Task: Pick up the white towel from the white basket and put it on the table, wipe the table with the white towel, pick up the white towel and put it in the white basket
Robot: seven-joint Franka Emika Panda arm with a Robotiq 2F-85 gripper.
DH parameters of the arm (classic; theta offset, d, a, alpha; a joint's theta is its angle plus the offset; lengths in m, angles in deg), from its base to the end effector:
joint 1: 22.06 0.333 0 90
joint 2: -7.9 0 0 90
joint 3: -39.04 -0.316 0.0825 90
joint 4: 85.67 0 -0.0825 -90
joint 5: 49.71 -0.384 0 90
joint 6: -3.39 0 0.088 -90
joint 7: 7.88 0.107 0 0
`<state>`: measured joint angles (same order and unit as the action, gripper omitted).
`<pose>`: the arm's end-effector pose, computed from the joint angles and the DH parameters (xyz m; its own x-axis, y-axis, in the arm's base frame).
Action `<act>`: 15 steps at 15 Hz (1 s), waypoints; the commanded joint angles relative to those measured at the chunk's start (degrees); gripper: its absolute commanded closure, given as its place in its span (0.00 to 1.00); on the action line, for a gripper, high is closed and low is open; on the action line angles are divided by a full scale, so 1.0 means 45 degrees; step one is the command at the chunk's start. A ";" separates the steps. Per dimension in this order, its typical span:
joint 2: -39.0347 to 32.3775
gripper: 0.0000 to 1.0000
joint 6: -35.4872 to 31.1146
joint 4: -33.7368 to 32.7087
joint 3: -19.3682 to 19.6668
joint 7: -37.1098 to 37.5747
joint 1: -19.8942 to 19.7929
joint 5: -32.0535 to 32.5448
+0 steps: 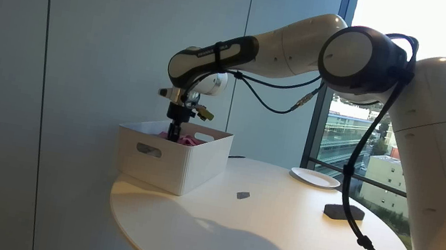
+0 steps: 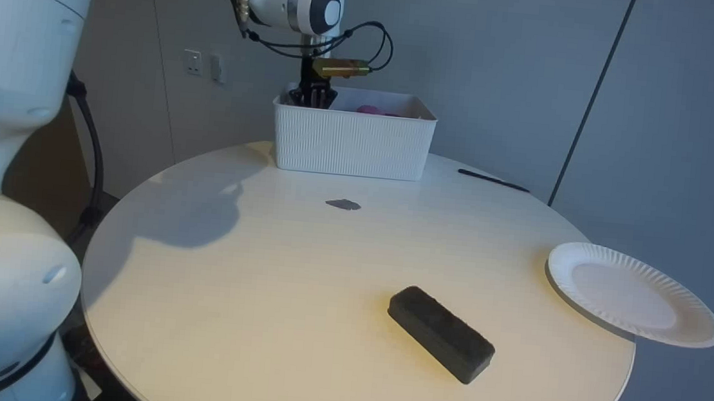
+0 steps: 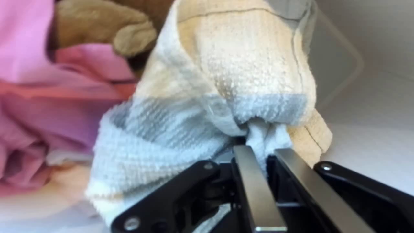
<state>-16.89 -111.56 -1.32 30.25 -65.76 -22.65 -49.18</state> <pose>0.6903 0.0820 0.4426 0.4131 0.9049 0.1031 0.9054 -0.4202 0.0601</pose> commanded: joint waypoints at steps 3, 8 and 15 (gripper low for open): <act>0.2385 0.87 -0.2508 0.0960 0.0164 0.0655 0.0202 -0.0060; 0.3996 0.87 -0.4643 0.1511 0.0734 0.1387 0.0109 0.0652; 0.7037 0.88 -0.5328 0.2247 0.2039 0.3823 -0.0350 0.1394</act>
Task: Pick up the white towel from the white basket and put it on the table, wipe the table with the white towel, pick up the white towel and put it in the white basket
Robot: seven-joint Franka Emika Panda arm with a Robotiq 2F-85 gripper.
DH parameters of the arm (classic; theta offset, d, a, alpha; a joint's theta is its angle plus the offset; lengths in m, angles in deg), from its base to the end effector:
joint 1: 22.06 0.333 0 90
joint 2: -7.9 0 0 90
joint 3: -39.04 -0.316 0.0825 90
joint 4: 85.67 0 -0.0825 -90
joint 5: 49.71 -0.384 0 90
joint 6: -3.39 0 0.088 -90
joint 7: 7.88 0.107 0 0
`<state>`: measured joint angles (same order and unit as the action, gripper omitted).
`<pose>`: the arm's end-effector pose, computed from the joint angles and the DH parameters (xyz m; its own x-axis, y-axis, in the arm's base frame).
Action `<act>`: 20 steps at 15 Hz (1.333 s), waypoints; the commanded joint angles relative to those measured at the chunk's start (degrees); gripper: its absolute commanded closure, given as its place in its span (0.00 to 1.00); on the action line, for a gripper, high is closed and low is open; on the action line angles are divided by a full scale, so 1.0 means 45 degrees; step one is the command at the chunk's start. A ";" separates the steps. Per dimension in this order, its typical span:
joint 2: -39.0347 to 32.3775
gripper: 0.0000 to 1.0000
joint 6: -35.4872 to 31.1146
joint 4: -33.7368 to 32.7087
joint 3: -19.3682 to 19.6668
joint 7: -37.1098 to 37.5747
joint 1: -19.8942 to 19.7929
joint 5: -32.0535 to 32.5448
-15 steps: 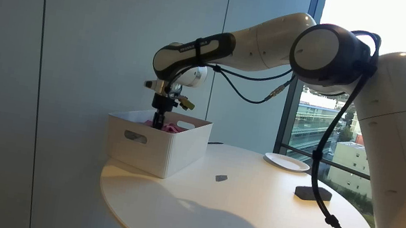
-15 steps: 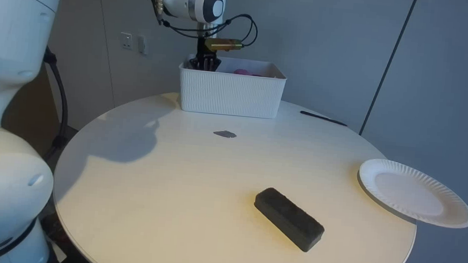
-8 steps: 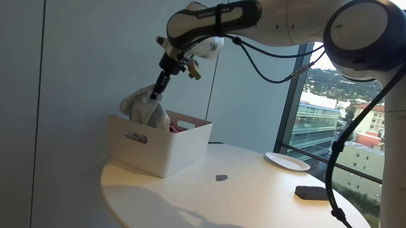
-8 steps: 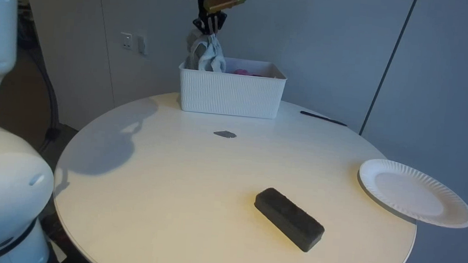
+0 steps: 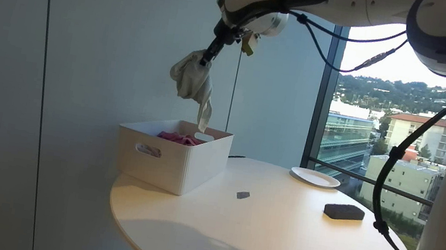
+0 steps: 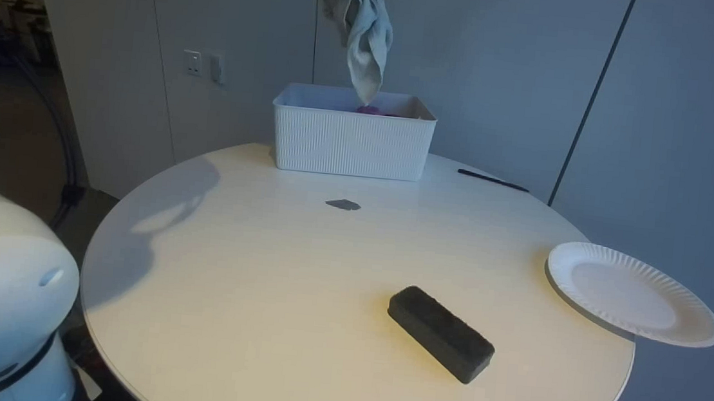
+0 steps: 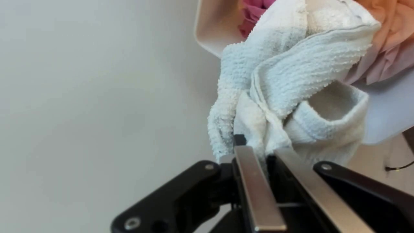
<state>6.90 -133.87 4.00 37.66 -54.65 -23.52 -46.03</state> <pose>0.6111 -0.0015 0.7159 0.4712 0.7585 0.4501 0.5003 -0.6501 0.5719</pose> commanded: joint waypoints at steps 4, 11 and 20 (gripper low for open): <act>0.3810 0.87 0.0399 0.2327 0.0674 0.4187 -0.0755 0.3125; 0.4292 0.89 0.4398 0.4157 0.1411 0.6015 -0.1137 0.3609; 0.1800 0.88 0.6178 0.5982 0.2759 0.5569 -0.1168 0.0531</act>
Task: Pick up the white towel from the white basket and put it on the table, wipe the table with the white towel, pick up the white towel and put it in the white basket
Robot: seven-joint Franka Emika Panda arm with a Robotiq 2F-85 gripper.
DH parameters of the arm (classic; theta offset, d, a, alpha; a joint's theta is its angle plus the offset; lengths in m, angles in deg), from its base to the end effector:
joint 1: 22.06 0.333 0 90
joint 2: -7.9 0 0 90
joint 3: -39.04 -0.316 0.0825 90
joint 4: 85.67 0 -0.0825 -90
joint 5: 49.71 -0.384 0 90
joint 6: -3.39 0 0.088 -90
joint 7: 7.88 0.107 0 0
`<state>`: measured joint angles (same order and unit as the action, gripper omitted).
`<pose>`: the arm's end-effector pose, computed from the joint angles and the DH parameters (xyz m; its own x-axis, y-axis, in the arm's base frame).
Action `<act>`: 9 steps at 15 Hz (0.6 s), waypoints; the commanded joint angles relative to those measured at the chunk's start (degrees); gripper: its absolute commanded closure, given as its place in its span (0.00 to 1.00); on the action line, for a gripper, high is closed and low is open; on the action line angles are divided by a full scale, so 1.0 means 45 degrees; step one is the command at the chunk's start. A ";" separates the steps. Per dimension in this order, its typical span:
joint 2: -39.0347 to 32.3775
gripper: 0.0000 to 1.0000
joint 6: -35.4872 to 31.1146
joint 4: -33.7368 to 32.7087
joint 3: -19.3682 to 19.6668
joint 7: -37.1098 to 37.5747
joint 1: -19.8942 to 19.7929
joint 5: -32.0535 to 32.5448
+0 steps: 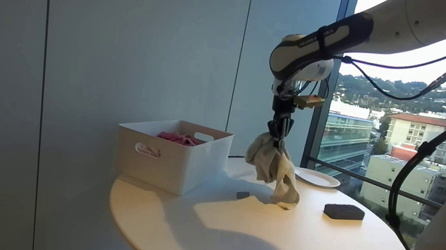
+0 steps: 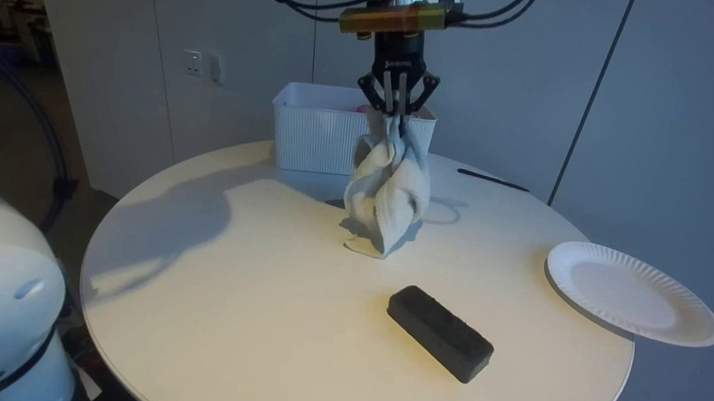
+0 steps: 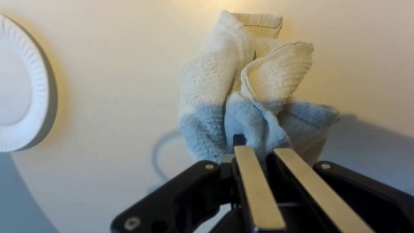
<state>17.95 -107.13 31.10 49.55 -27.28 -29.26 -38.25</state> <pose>0.4835 -0.1738 0.5255 0.9954 0.0956 0.0028 0.0937 -0.9811 0.1694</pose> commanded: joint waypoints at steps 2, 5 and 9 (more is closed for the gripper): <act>-0.1312 0.88 0.0056 -0.0206 -0.0037 -0.0830 0.0162 -0.1834; -0.2152 0.88 0.0349 -0.0761 -0.0228 -0.0892 0.0145 -0.2392; -0.3152 0.88 0.0517 -0.1815 -0.0173 -0.0741 -0.0168 -0.2303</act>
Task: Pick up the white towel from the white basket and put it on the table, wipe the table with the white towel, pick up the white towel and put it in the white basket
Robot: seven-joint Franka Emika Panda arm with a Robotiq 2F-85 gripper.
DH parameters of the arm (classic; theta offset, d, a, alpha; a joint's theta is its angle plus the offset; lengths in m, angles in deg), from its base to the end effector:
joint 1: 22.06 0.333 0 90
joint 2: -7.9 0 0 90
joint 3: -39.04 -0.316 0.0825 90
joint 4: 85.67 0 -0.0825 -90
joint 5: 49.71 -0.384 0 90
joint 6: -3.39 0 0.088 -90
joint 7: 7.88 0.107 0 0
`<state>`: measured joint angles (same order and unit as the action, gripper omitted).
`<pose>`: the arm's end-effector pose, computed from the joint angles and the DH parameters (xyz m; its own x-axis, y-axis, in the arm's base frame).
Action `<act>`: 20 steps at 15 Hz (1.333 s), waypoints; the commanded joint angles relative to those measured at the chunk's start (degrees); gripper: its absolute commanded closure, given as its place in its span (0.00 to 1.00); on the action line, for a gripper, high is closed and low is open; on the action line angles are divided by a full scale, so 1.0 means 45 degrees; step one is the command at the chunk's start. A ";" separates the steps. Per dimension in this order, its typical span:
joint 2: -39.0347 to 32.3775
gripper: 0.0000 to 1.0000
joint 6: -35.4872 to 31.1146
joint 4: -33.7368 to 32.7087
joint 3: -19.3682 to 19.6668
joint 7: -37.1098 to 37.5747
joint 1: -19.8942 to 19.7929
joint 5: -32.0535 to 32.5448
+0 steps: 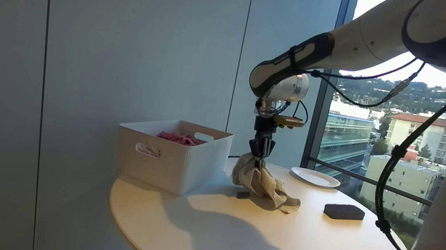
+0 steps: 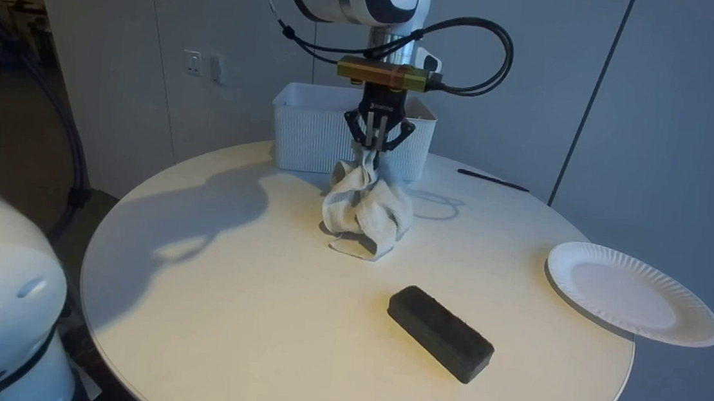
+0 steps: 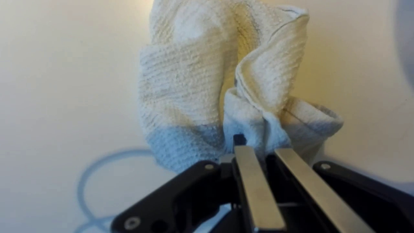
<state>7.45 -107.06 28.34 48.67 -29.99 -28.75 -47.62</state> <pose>0.5262 -0.1565 0.4517 0.9904 0.1141 -0.0779 0.1149 -0.9934 0.0056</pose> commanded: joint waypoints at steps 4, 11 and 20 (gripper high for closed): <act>-0.1933 0.88 0.1049 -0.2045 0.0013 -0.0310 -0.0651 -0.0279; -0.2168 0.88 0.3455 -0.2339 -0.0457 -0.1179 -0.0840 -0.1334; -0.1809 0.89 0.6345 -0.1999 -0.1365 -0.2295 -0.0148 -0.1120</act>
<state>-1.63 -78.47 18.77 42.95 -42.23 -30.82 -56.65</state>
